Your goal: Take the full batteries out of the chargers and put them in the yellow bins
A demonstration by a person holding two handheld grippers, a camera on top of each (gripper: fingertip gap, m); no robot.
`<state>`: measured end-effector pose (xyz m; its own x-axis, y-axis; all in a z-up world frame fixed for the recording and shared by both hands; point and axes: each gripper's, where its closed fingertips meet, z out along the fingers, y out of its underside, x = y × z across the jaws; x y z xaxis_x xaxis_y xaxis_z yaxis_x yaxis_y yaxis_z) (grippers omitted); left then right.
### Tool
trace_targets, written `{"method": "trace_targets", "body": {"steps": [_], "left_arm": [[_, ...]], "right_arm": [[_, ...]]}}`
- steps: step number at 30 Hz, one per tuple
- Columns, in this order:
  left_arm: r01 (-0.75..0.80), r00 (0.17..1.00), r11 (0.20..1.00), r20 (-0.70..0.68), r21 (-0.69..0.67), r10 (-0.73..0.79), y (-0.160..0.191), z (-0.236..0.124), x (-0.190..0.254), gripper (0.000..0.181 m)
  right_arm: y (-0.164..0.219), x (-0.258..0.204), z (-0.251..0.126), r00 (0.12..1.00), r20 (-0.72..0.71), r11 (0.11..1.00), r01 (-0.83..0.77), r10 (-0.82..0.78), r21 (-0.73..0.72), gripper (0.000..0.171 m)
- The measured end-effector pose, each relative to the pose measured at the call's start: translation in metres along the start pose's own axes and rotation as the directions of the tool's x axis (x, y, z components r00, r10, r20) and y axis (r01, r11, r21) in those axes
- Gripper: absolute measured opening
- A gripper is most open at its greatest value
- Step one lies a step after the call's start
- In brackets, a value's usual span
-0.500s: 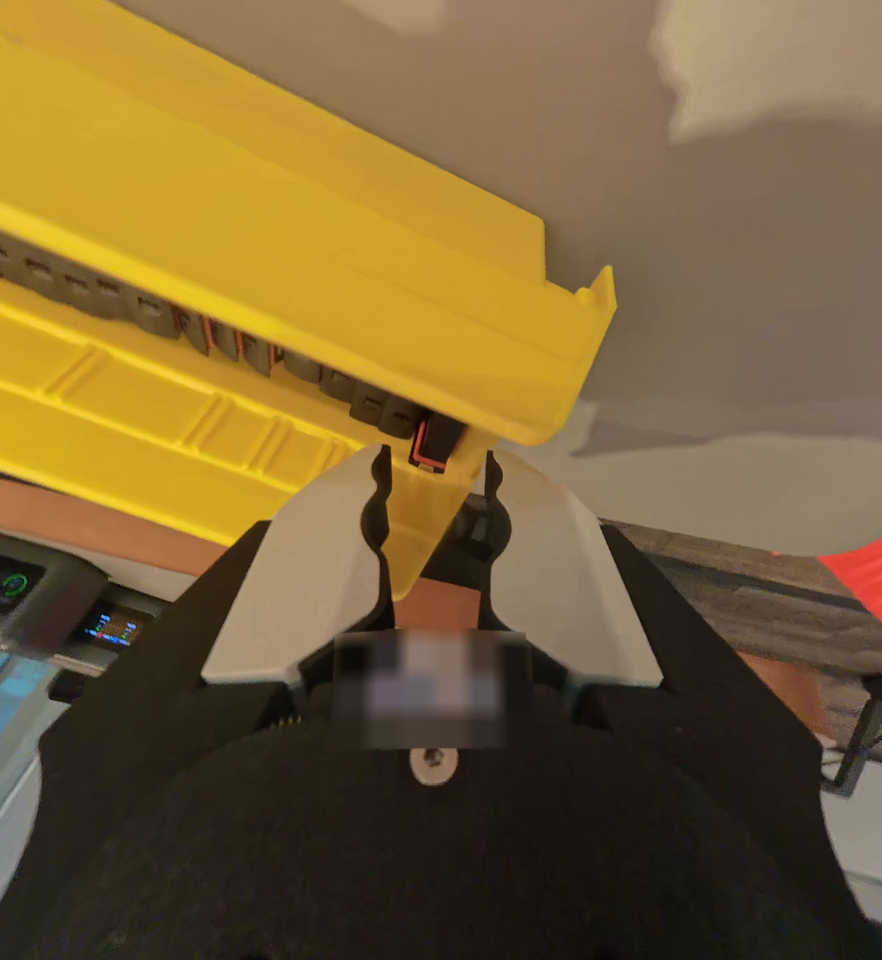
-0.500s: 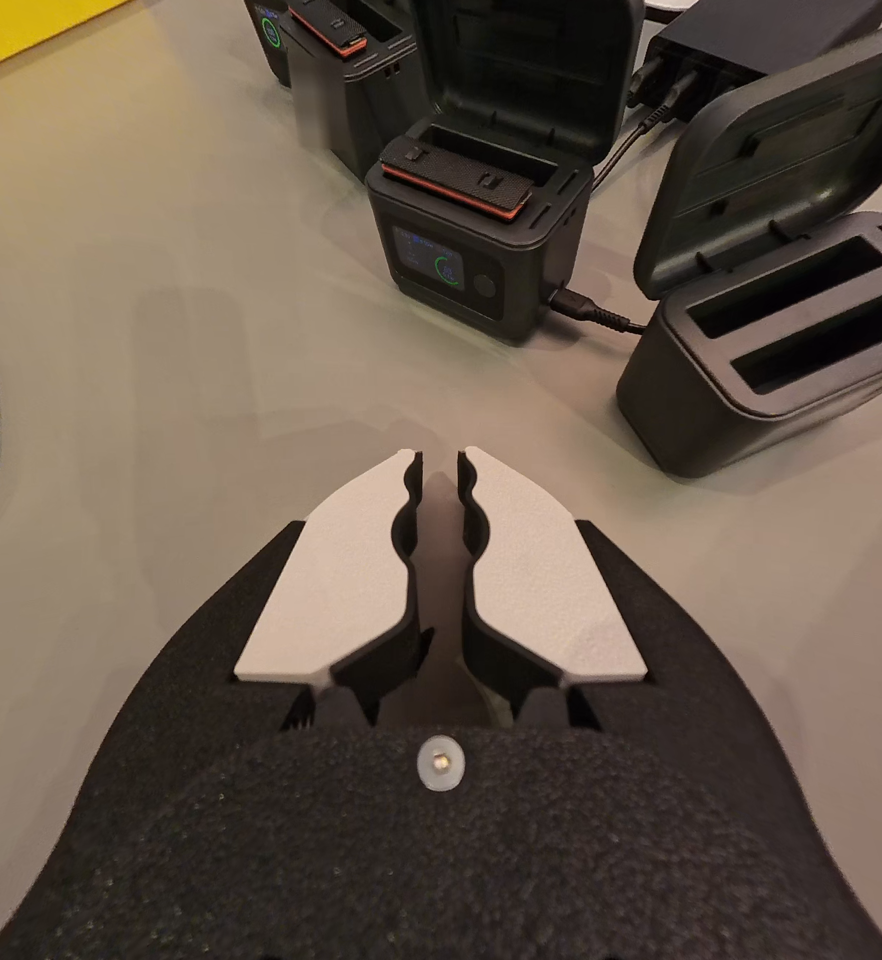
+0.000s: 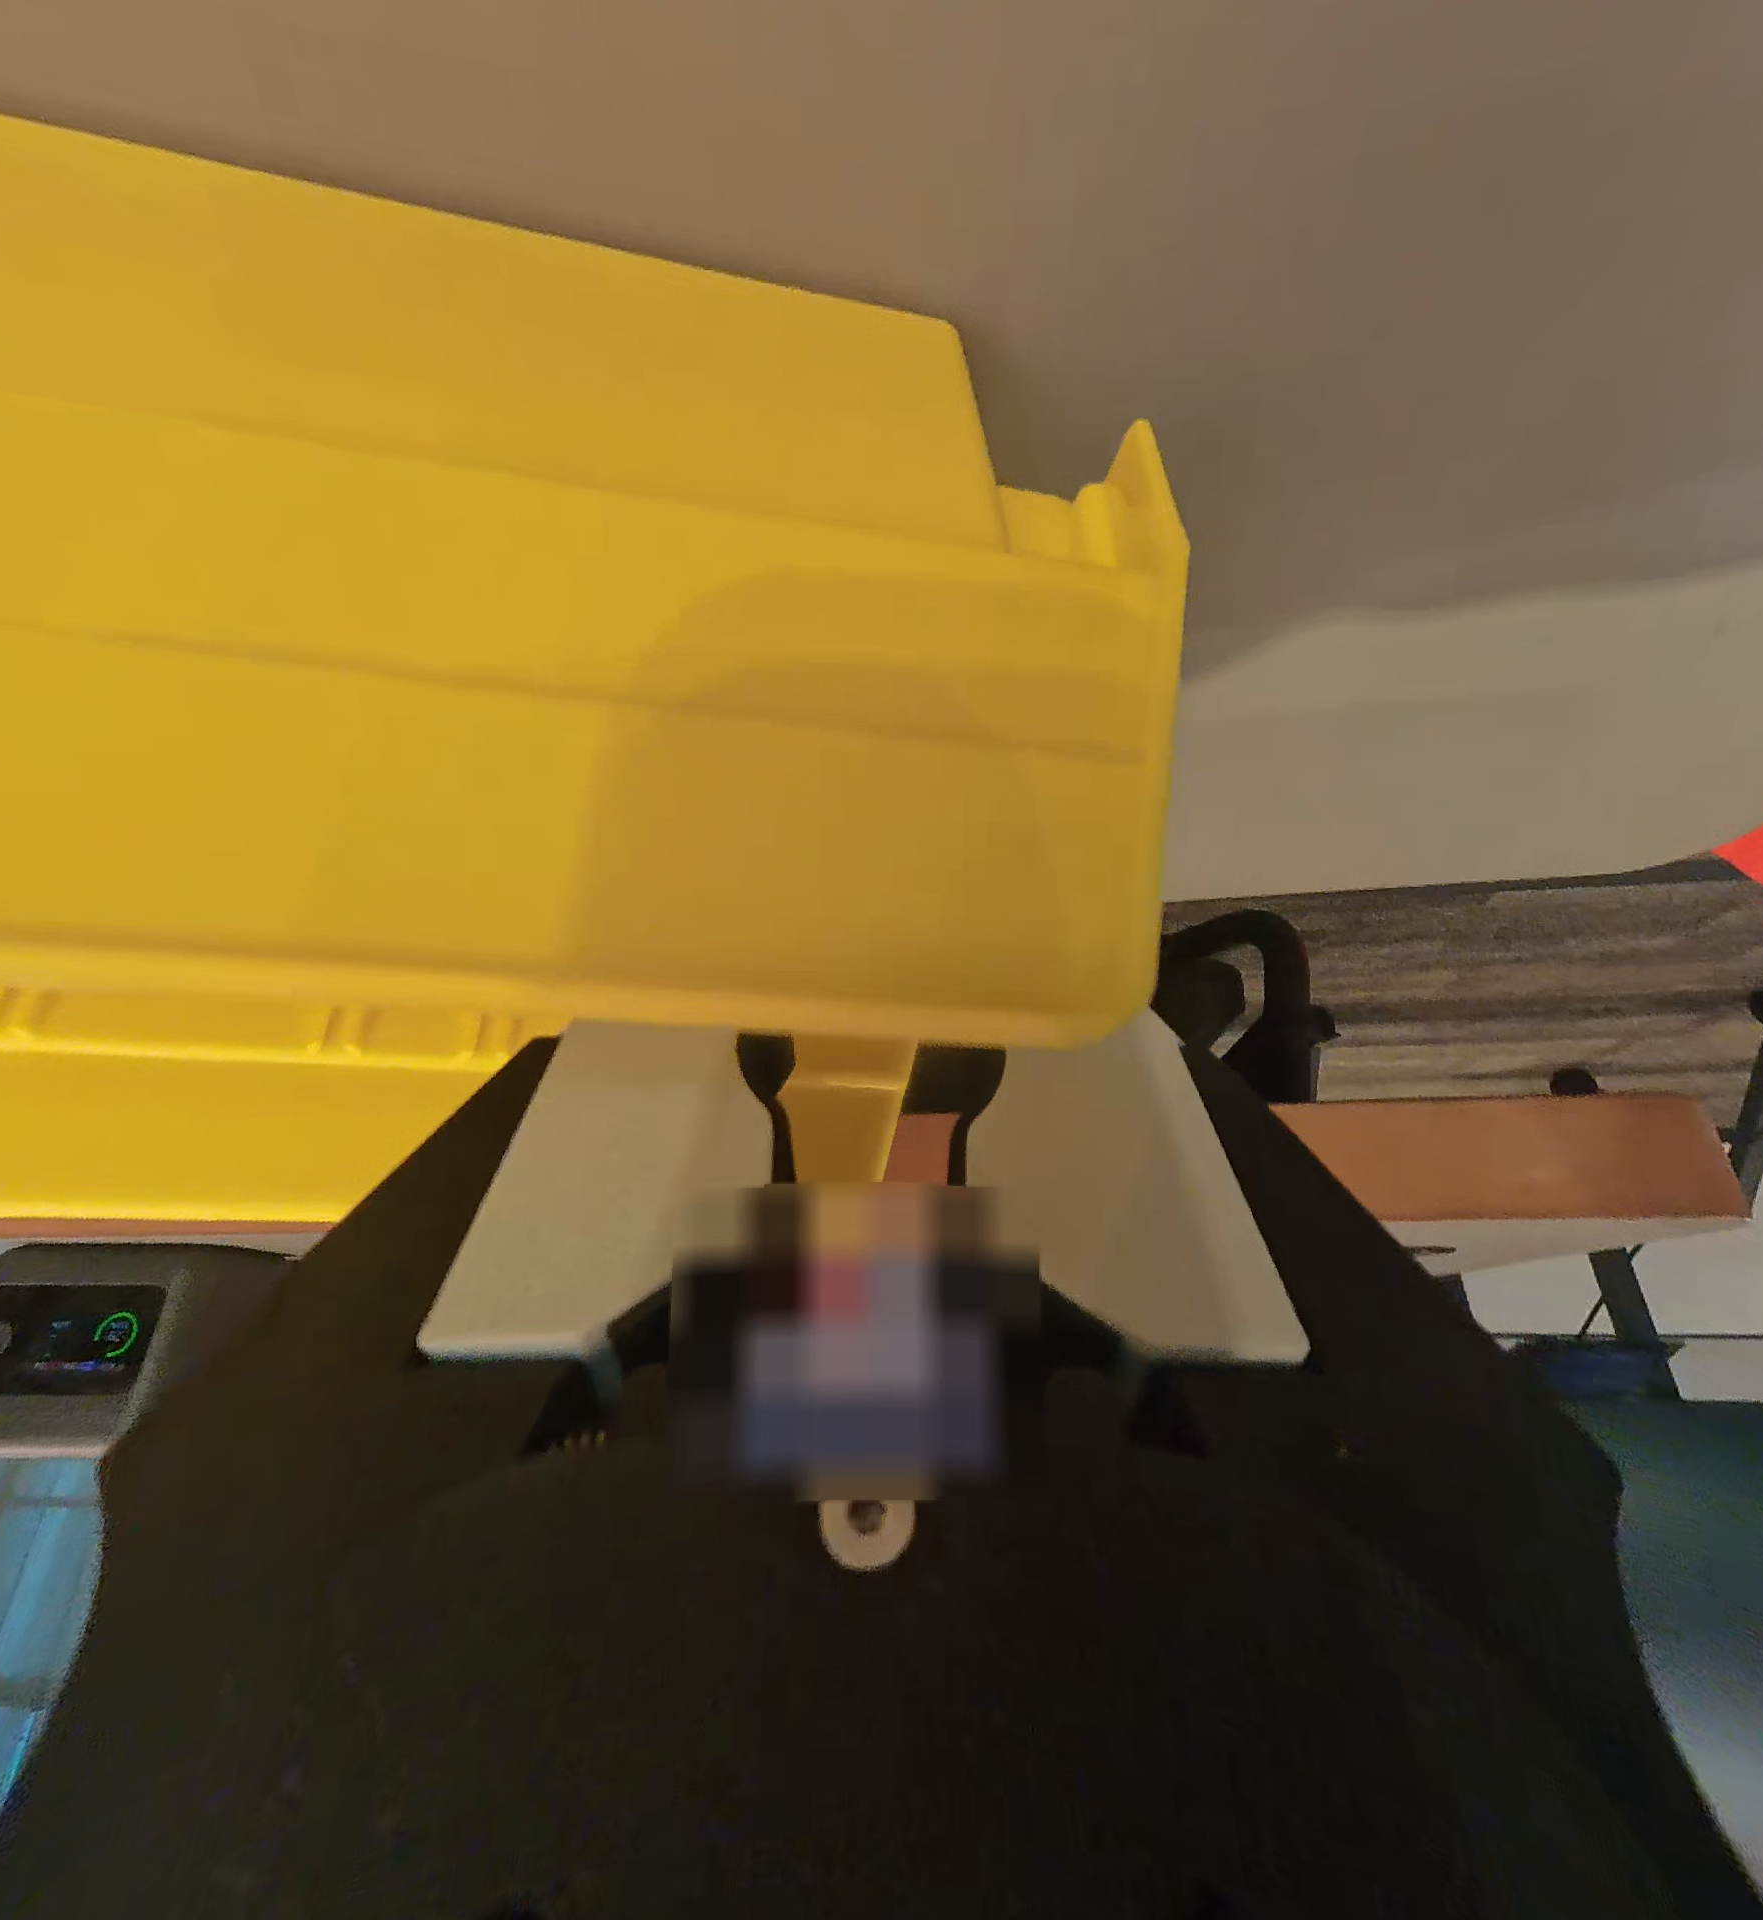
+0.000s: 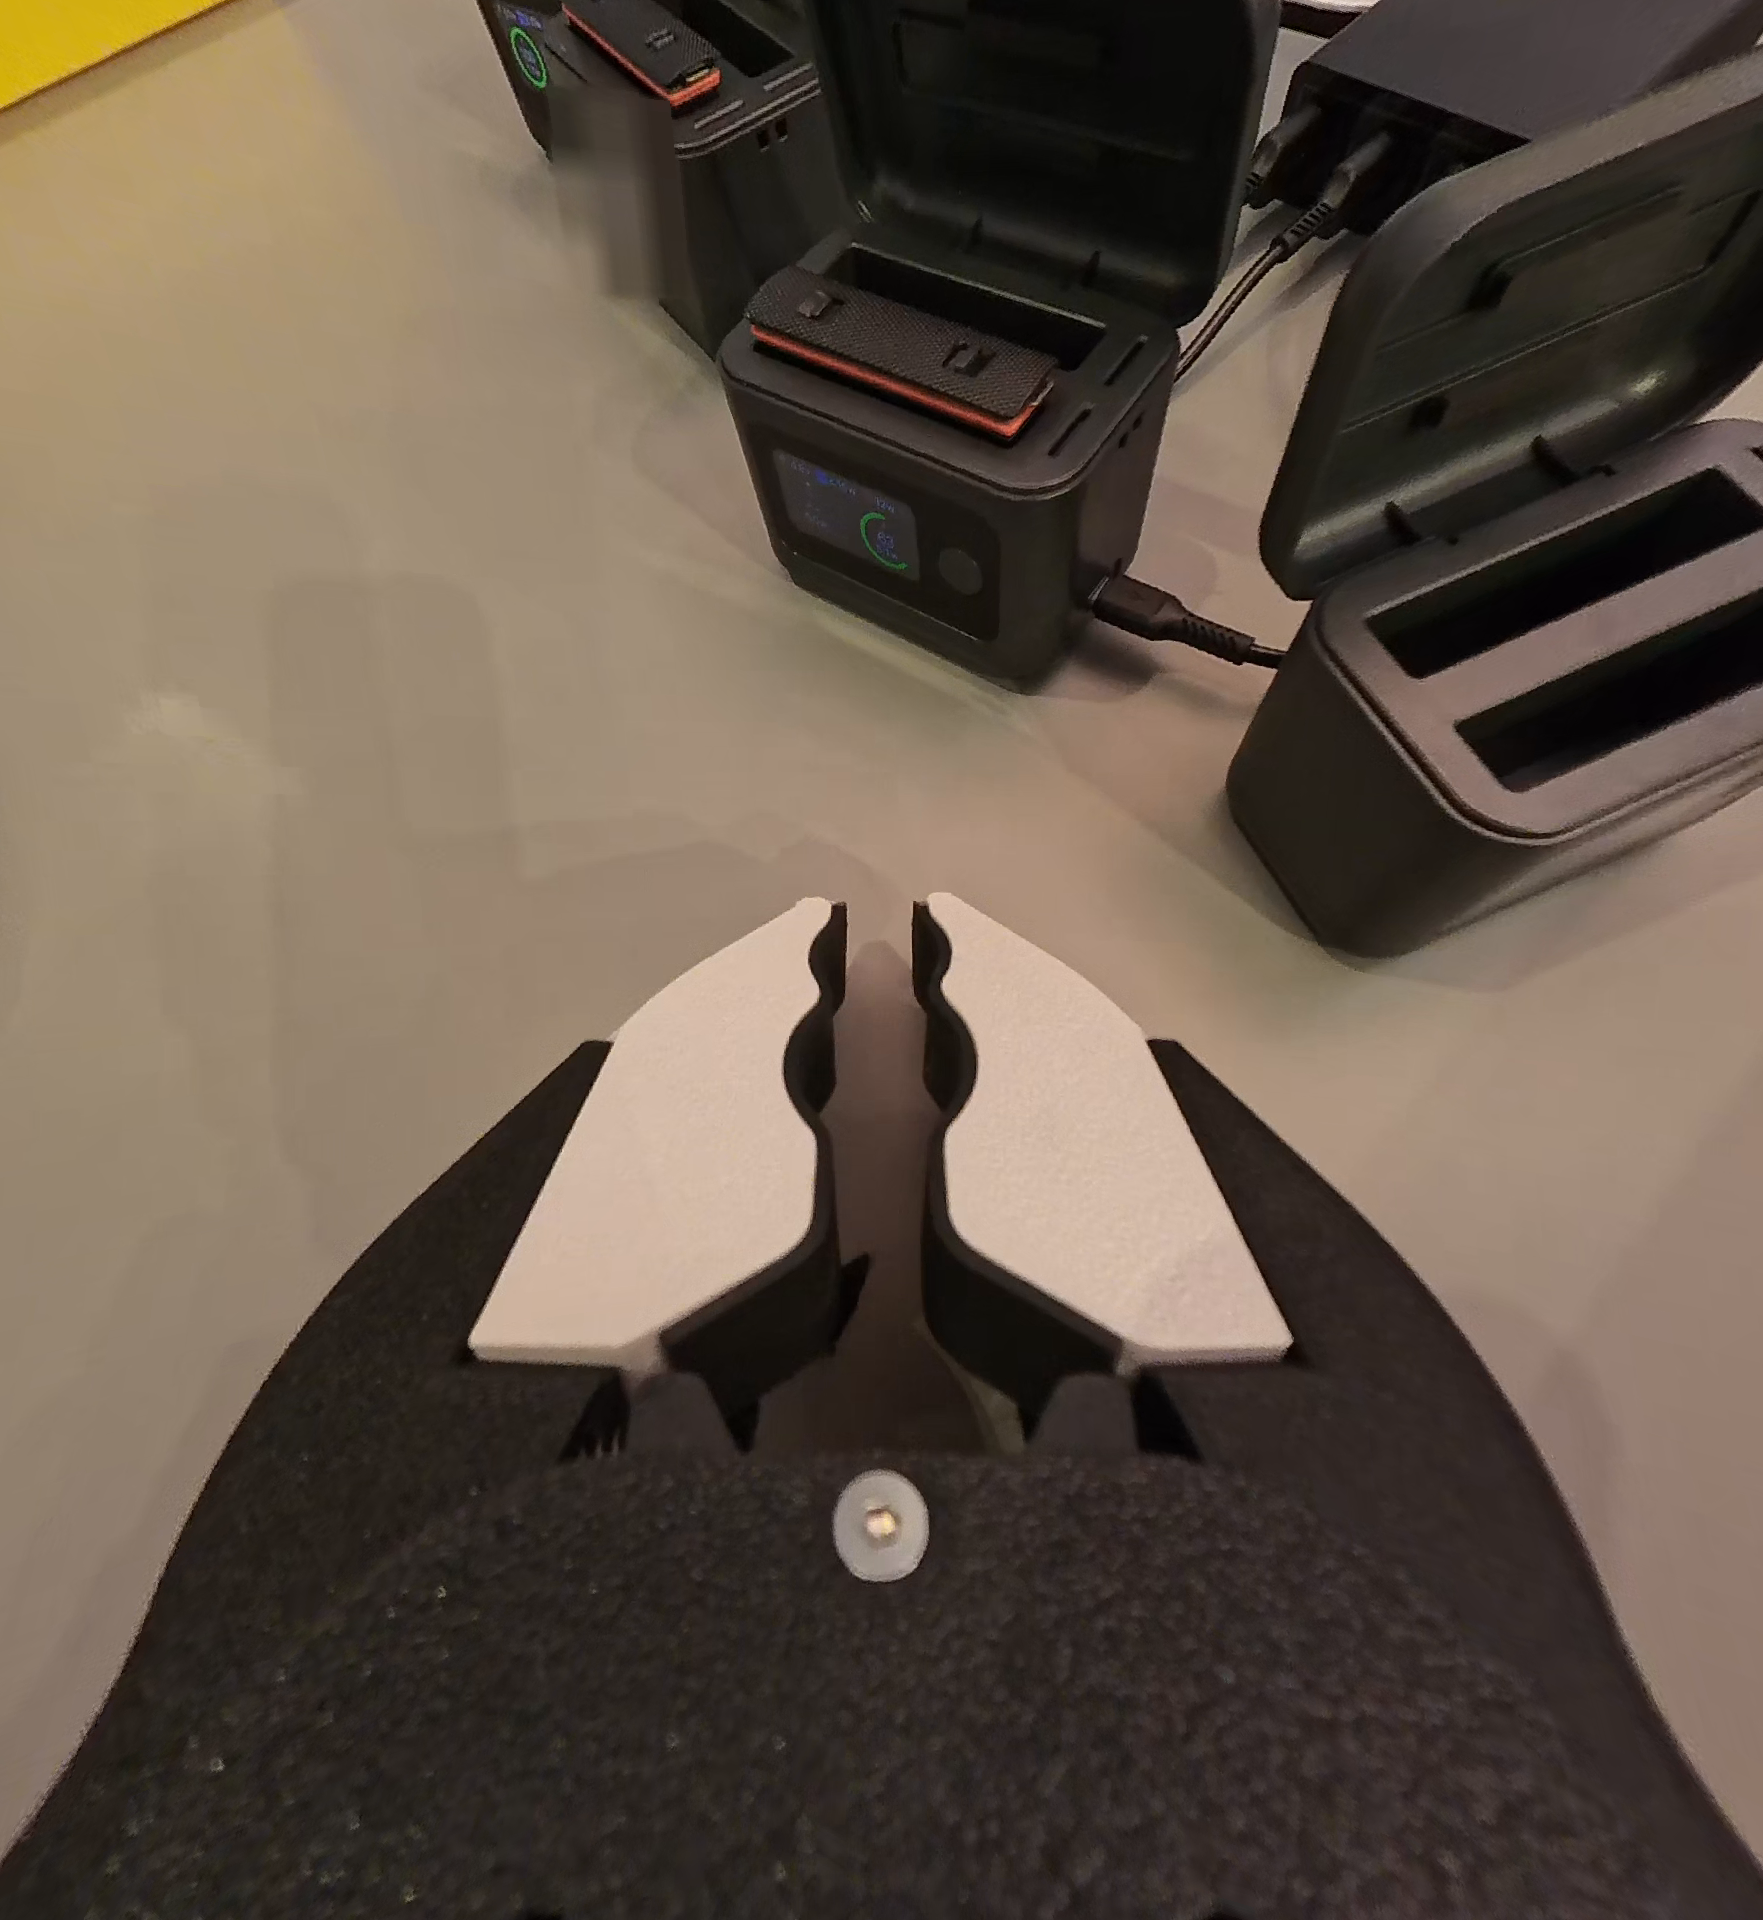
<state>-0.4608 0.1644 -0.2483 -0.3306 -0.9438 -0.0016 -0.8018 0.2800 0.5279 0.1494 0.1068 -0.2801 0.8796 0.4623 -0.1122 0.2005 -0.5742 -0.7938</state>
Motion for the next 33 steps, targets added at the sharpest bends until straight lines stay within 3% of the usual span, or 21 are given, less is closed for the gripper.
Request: {"method": "trace_targets", "body": {"steps": [2,7,16,25,33], "left_arm": [[-0.015,1.000,1.000,0.003,-0.019,0.015,0.002,-0.003,-0.004,0.018],[-0.039,0.999,0.998,-0.029,-0.050,0.038,0.001,-0.001,-0.005,0.024],[-0.065,0.998,0.996,0.023,-0.066,0.066,0.006,0.002,-0.008,0.015],[-0.017,0.998,1.000,0.067,-0.020,0.018,0.001,-0.005,-0.006,0.014],[0.074,0.993,0.997,0.096,-0.013,-0.072,0.019,-0.026,-0.003,0.014]], "right_arm": [[0.000,0.000,0.000,1.000,-0.003,1.000,0.001,-0.001,-0.002,0.011],[0.000,0.000,0.000,1.000,-0.003,1.000,0.002,-0.002,-0.001,0.011],[0.000,0.000,0.000,1.000,0.004,1.000,-0.001,0.001,-0.001,0.011],[0.000,-0.001,0.000,1.000,0.007,1.000,0.005,-0.005,-0.001,0.011],[0.000,-0.002,0.000,1.000,0.012,1.000,0.012,-0.012,-0.002,0.012]]}}
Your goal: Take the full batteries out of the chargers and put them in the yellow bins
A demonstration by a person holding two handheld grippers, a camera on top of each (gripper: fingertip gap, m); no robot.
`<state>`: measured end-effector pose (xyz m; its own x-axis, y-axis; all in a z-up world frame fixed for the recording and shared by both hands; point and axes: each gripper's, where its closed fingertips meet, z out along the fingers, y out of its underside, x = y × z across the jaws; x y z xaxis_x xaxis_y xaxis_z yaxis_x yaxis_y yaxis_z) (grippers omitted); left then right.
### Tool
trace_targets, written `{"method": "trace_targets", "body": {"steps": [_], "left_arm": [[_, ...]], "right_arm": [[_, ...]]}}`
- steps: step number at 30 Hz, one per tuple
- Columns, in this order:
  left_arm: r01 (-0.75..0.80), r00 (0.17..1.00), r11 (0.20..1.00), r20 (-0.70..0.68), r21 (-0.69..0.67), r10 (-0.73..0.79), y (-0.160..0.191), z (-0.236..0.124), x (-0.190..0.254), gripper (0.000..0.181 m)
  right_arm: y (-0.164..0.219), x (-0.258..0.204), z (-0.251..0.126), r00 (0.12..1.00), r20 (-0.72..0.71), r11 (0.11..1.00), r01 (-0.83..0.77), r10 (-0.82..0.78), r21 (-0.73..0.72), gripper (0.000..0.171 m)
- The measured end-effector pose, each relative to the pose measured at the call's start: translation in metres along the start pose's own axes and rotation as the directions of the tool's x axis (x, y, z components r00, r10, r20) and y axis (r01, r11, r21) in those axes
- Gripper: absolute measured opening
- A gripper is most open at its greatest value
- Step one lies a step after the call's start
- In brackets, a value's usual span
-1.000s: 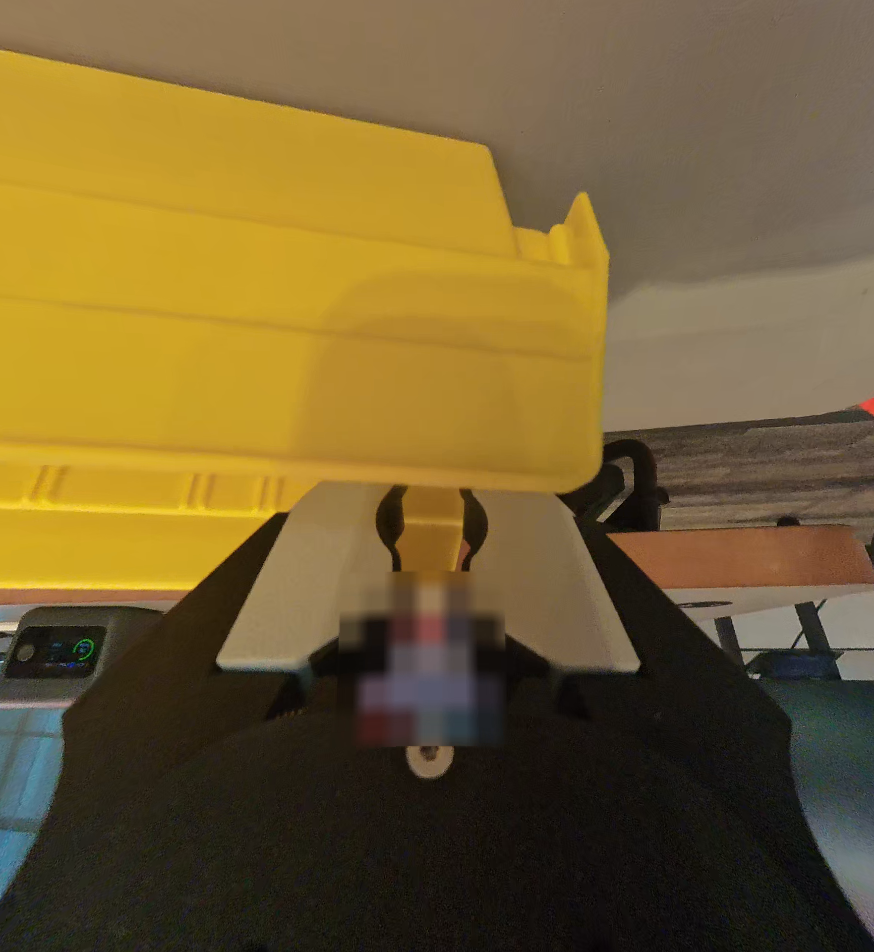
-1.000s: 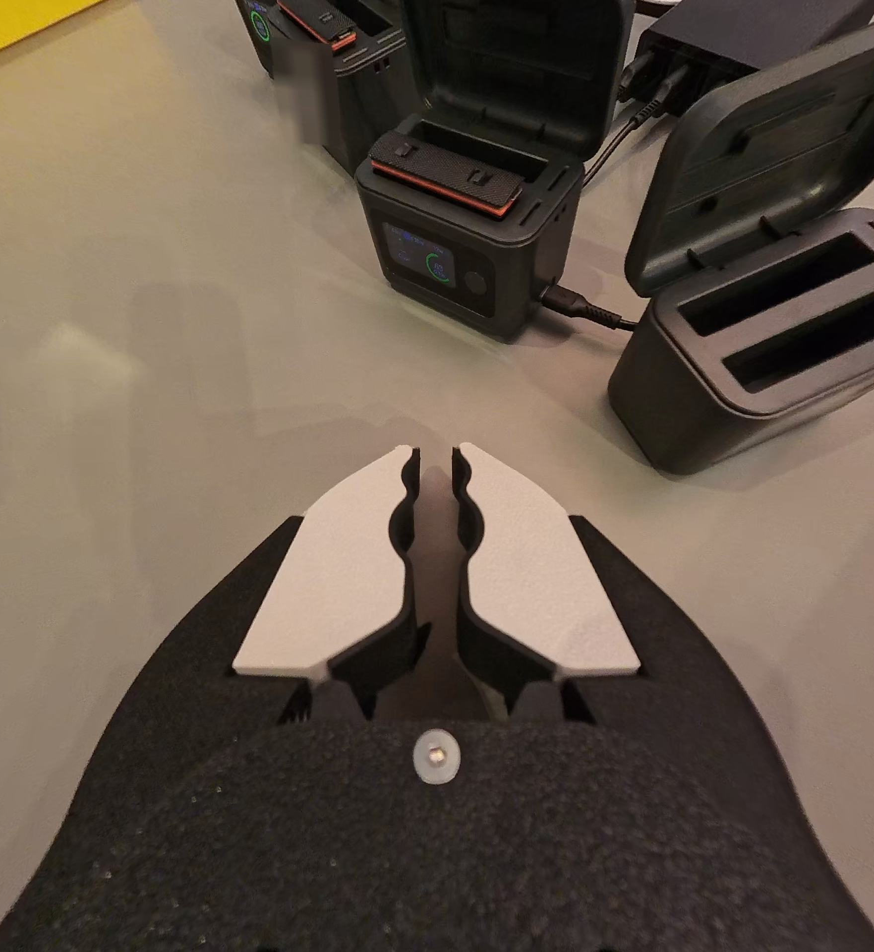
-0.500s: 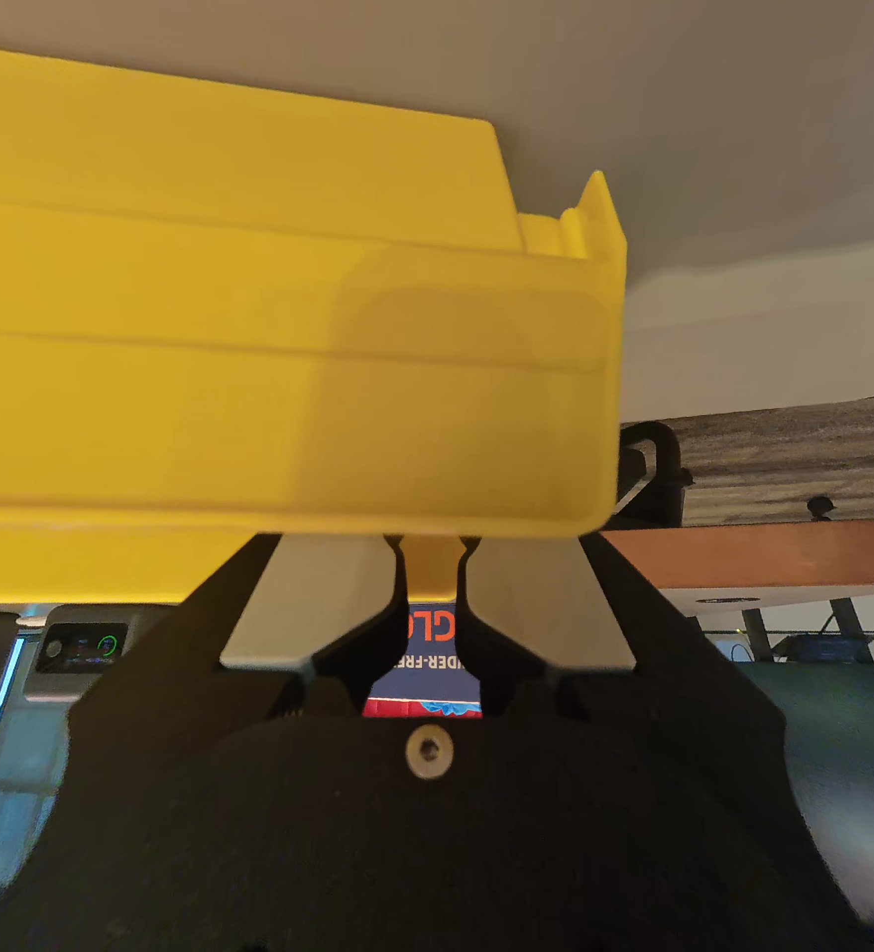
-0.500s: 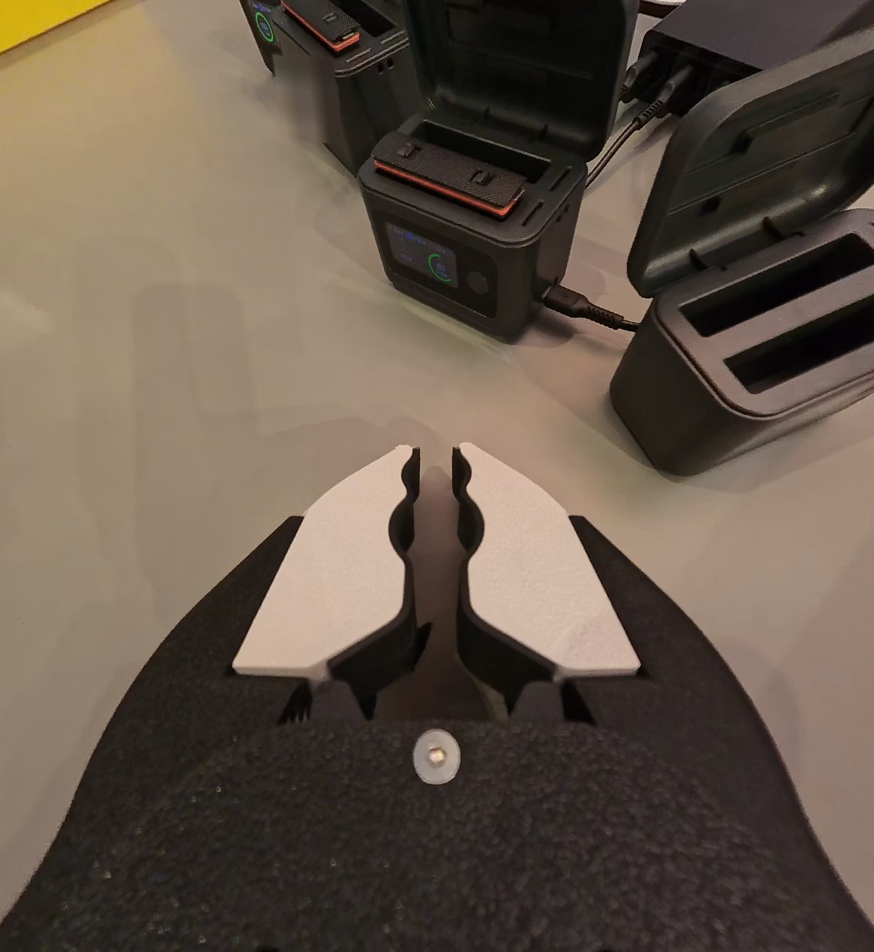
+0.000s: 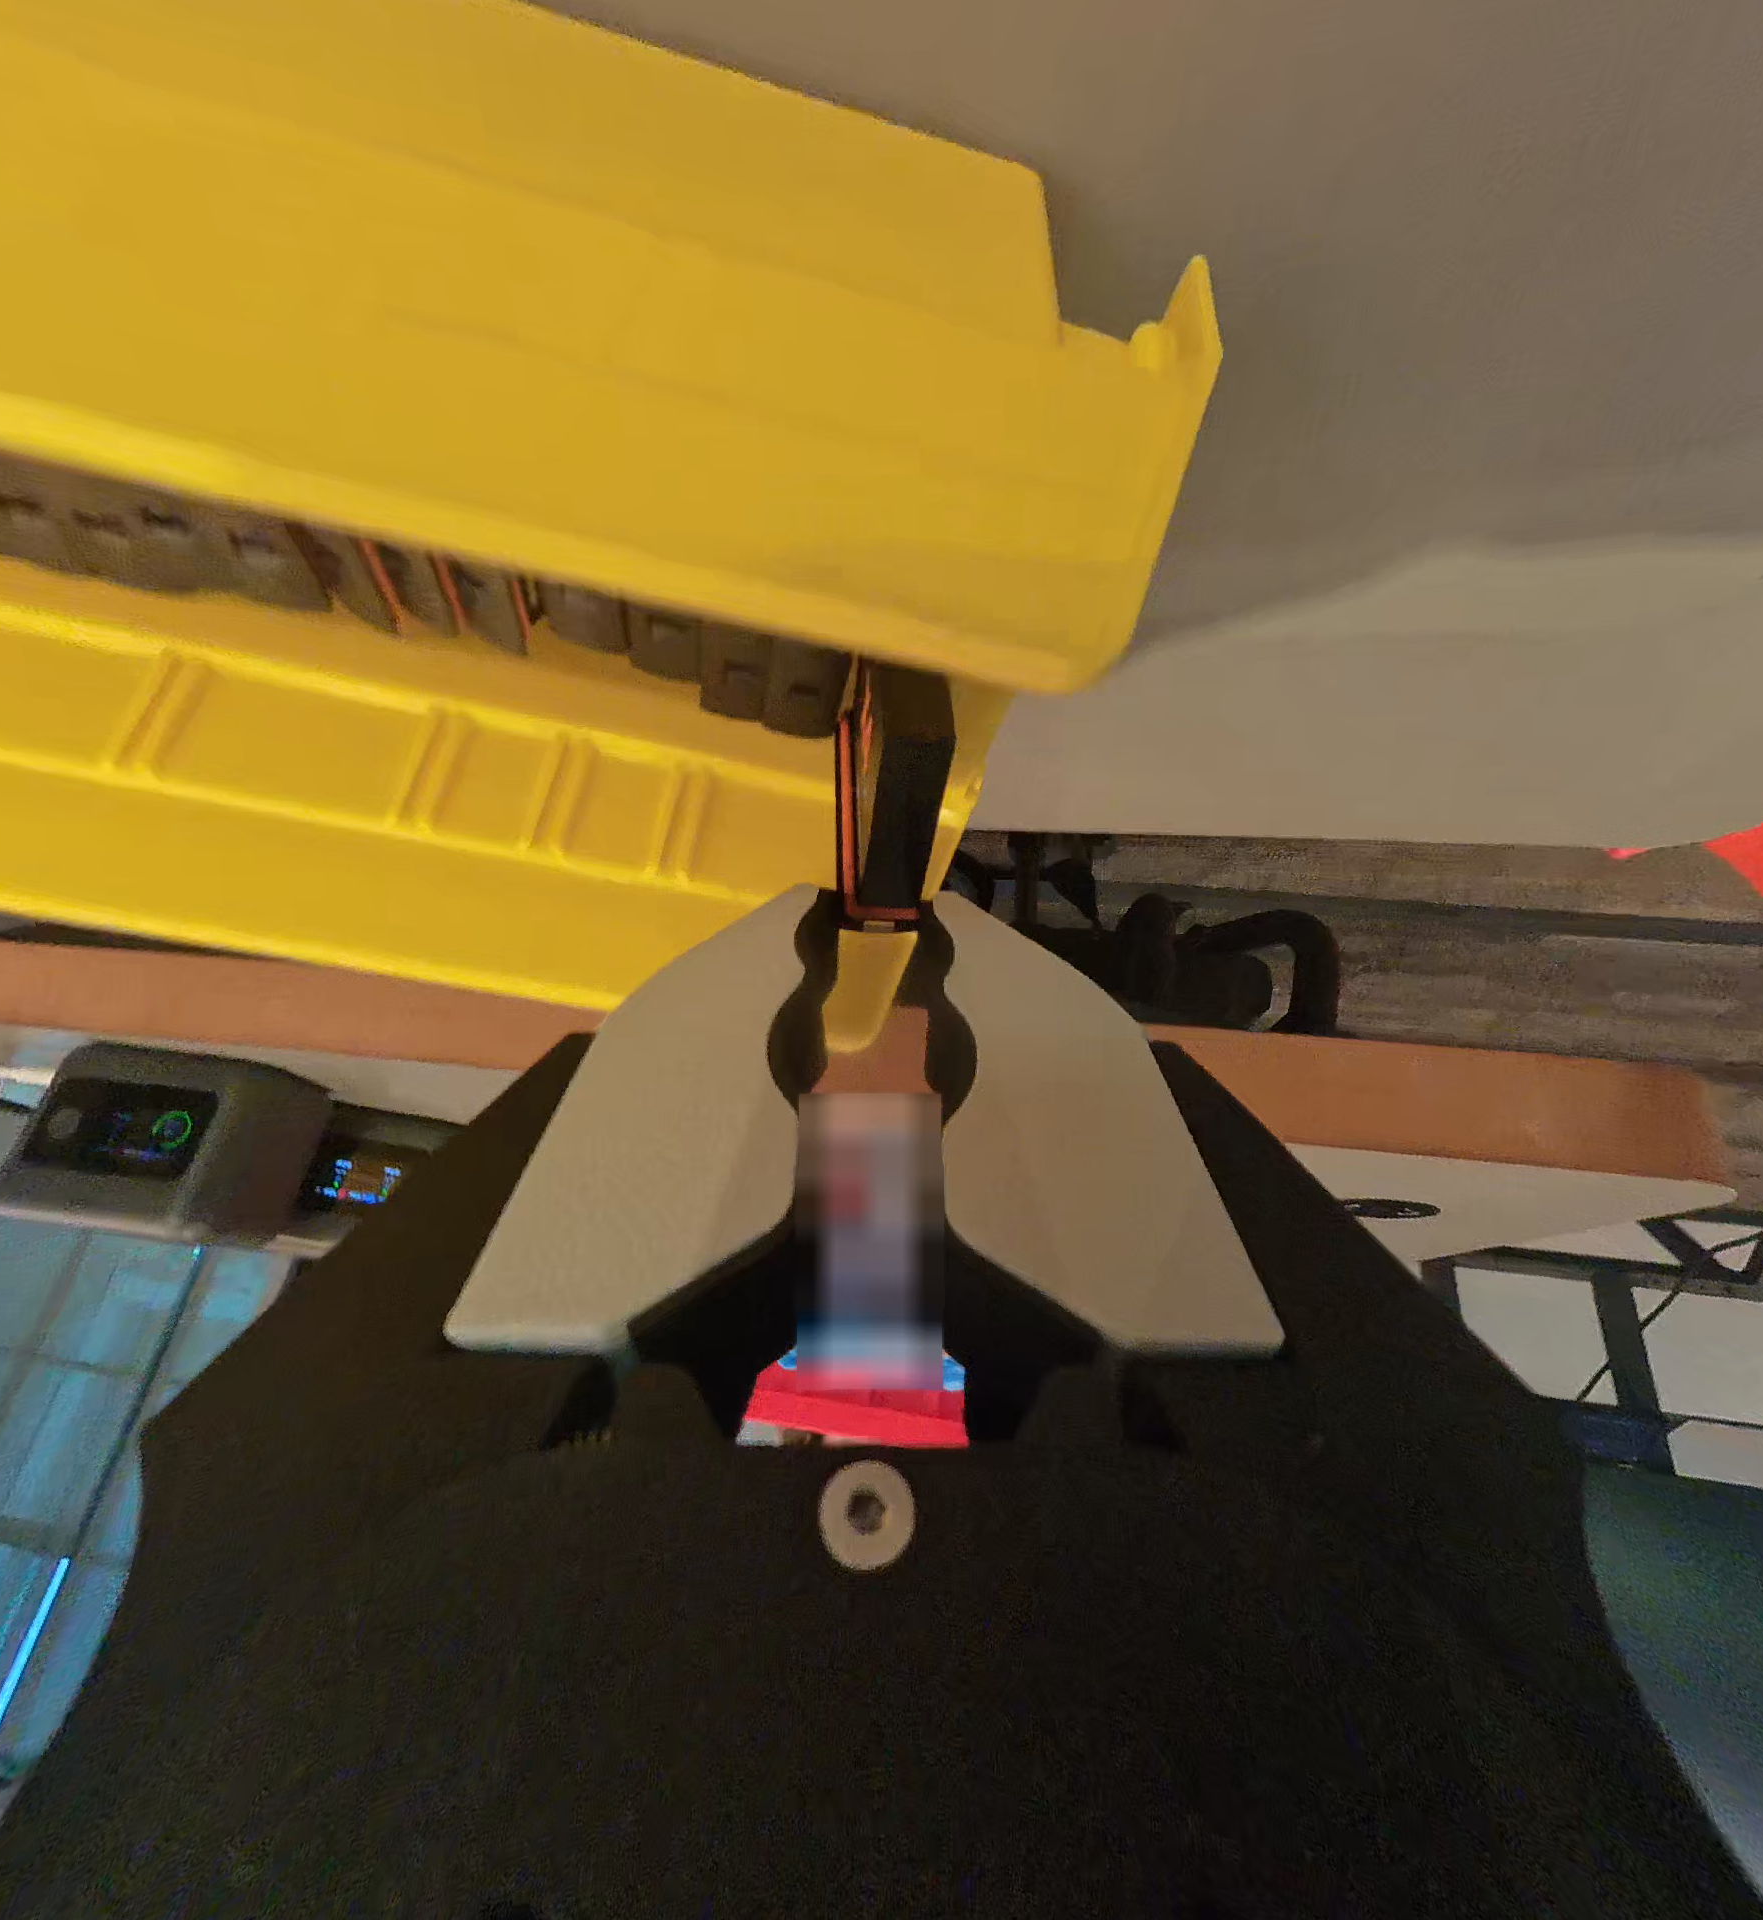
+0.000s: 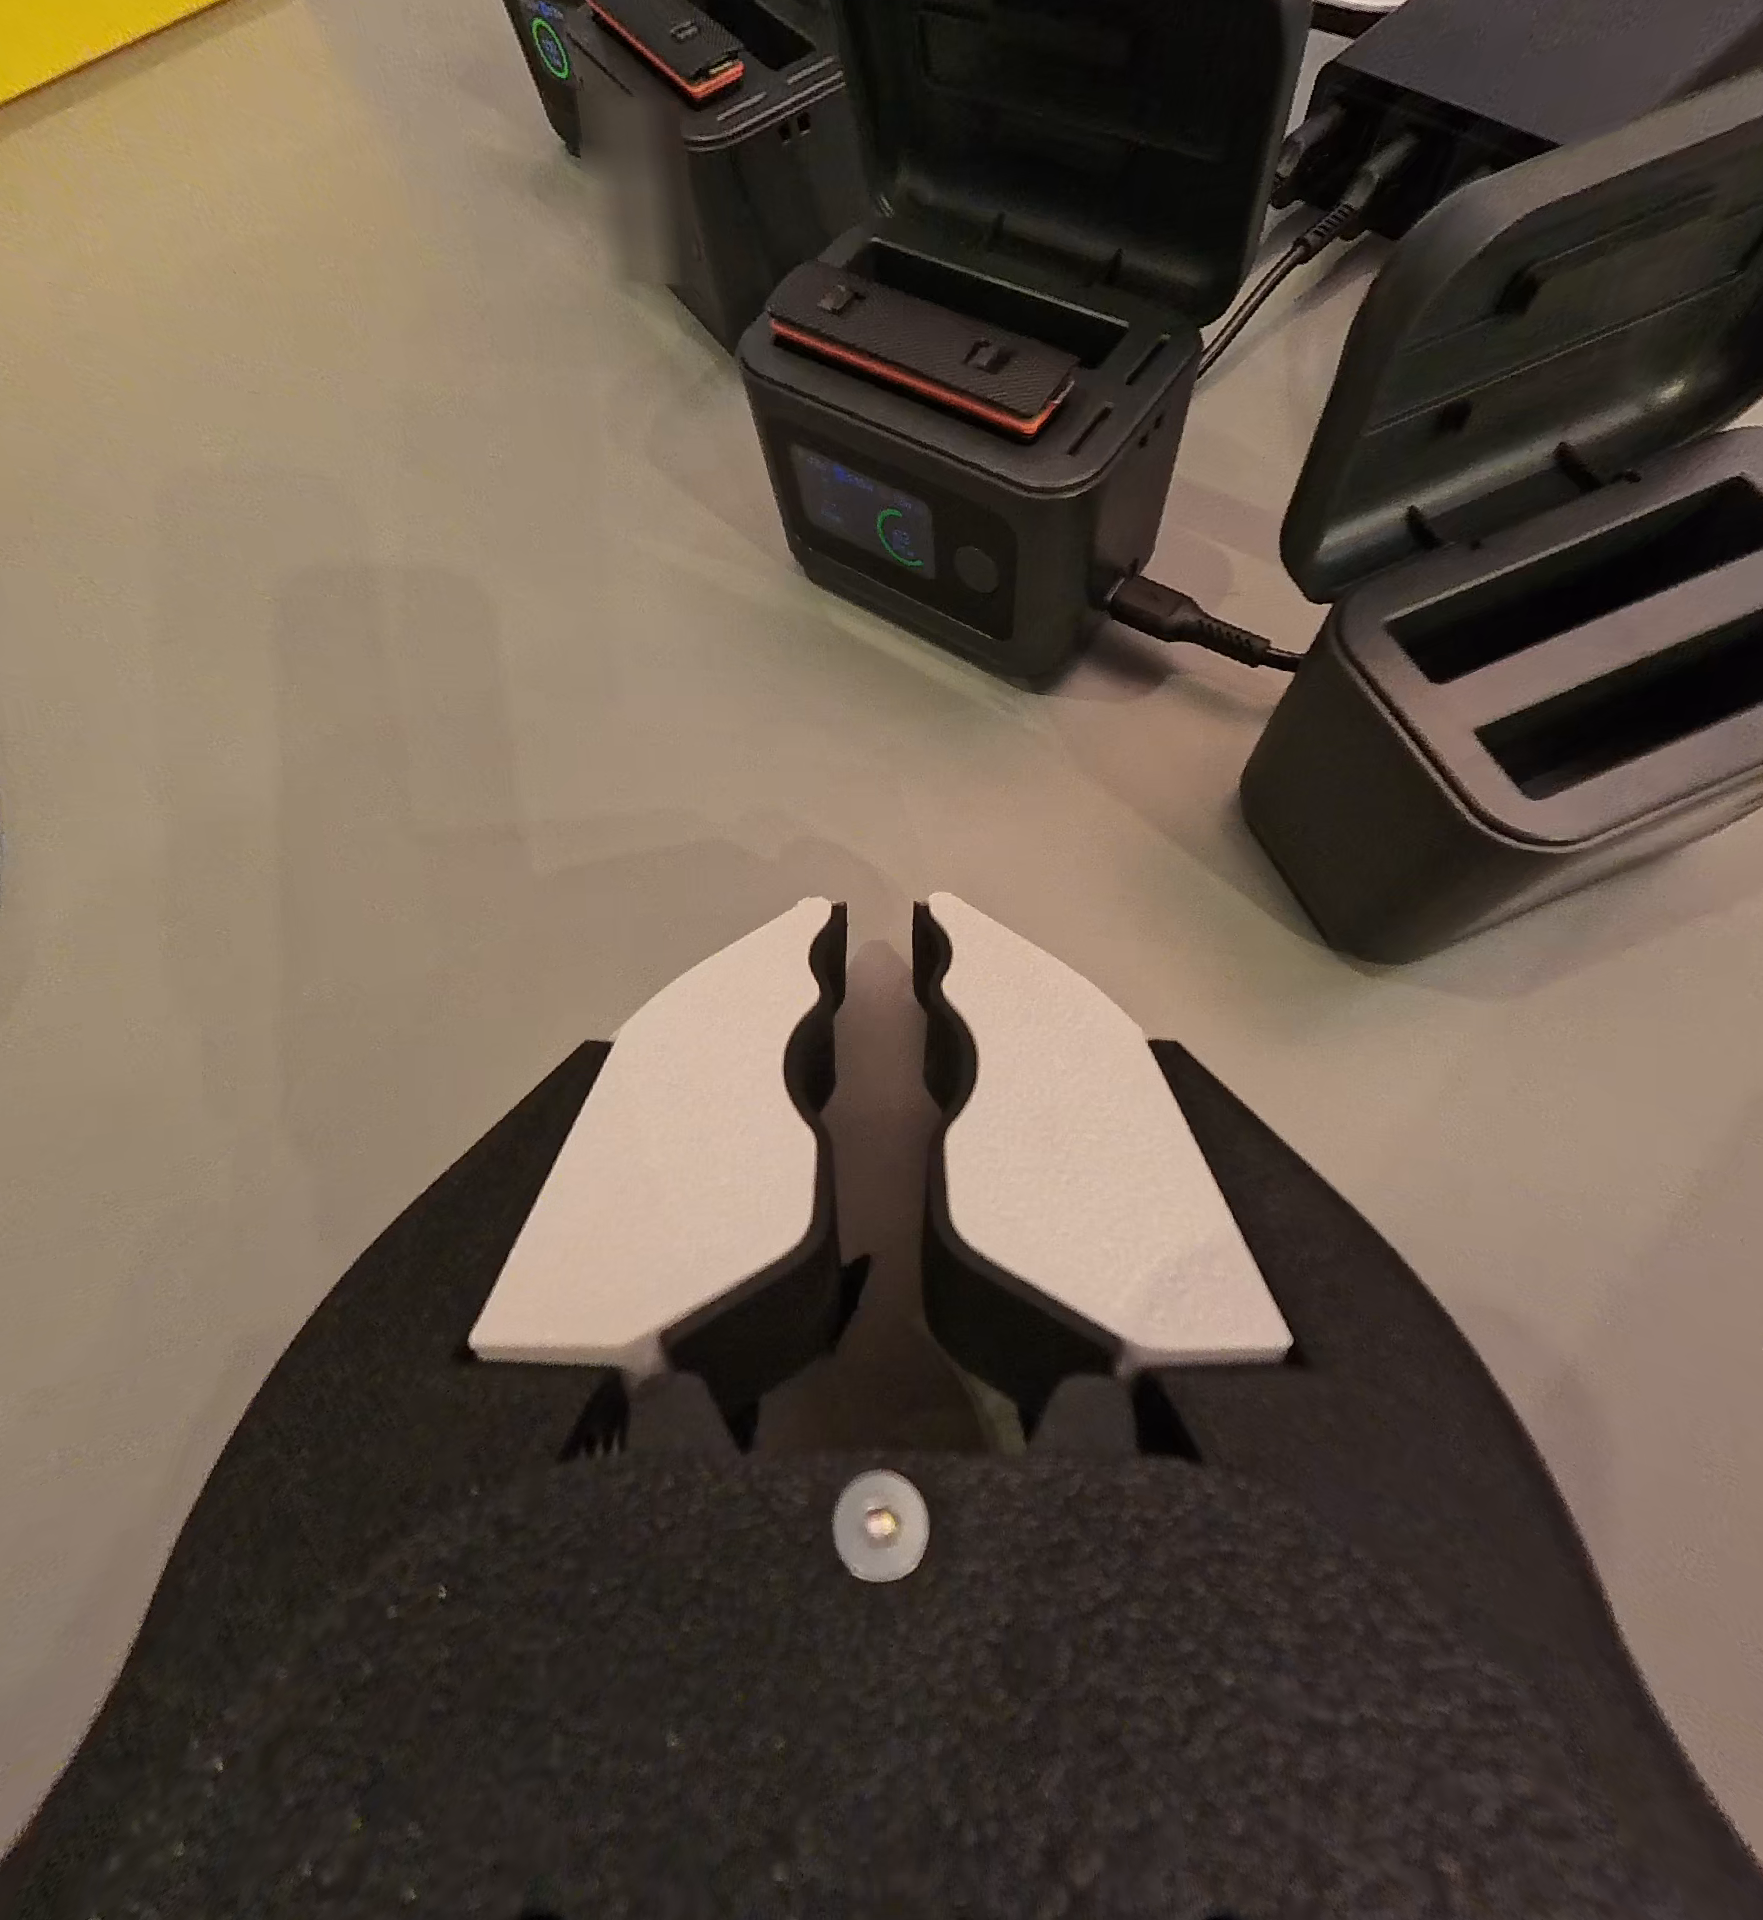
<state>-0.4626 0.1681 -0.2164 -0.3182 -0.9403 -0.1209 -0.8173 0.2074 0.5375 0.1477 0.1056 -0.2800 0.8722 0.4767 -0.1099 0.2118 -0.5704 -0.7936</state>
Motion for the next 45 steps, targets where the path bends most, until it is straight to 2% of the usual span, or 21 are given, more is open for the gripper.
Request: {"method": "trace_targets", "body": {"steps": [10,16,21,26,32,37,43,45], "left_arm": [[0.205,0.973,0.971,0.083,0.124,-0.216,0.020,-0.045,-0.008,0.014],[0.243,0.936,0.902,0.159,0.356,-0.315,-0.005,-0.099,-0.030,0.015],[0.157,0.936,0.831,0.189,0.534,-0.298,-0.059,-0.140,-0.043,0.014],[0.011,0.941,0.751,0.247,0.660,-0.231,-0.128,-0.180,-0.055,0.014],[-0.165,0.926,0.648,0.343,0.743,-0.158,-0.228,-0.219,-0.068,0.014],[-0.261,0.921,0.516,0.370,0.816,-0.119,-0.312,-0.246,-0.068,0.015],[-0.339,0.917,0.406,0.394,0.849,-0.058,-0.380,-0.259,-0.058,0.015],[-0.335,0.923,0.386,0.383,0.859,-0.050,-0.390,-0.259,-0.058,0.015]], "right_arm": [[0.000,-0.004,-0.001,1.000,0.010,1.000,0.025,-0.025,0.004,0.012],[-0.005,-0.006,-0.004,0.999,0.016,0.999,0.041,-0.042,0.034,0.012],[-0.022,-0.018,-0.012,0.995,0.042,0.989,0.089,-0.094,0.120,0.013],[-0.046,-0.052,-0.023,0.972,0.089,0.955,0.194,-0.218,0.223,0.018],[-0.071,-0.110,-0.035,0.894,0.115,0.869,0.381,-0.434,0.317,0.036],[-0.084,-0.145,-0.035,0.822,0.046,0.779,0.518,-0.568,0.352,0.037],[-0.079,-0.154,-0.019,0.731,-0.093,0.671,0.663,-0.676,0.331,0.032],[-0.076,-0.155,-0.018,0.689,-0.132,0.623,0.708,-0.713,0.334,0.011]]}}
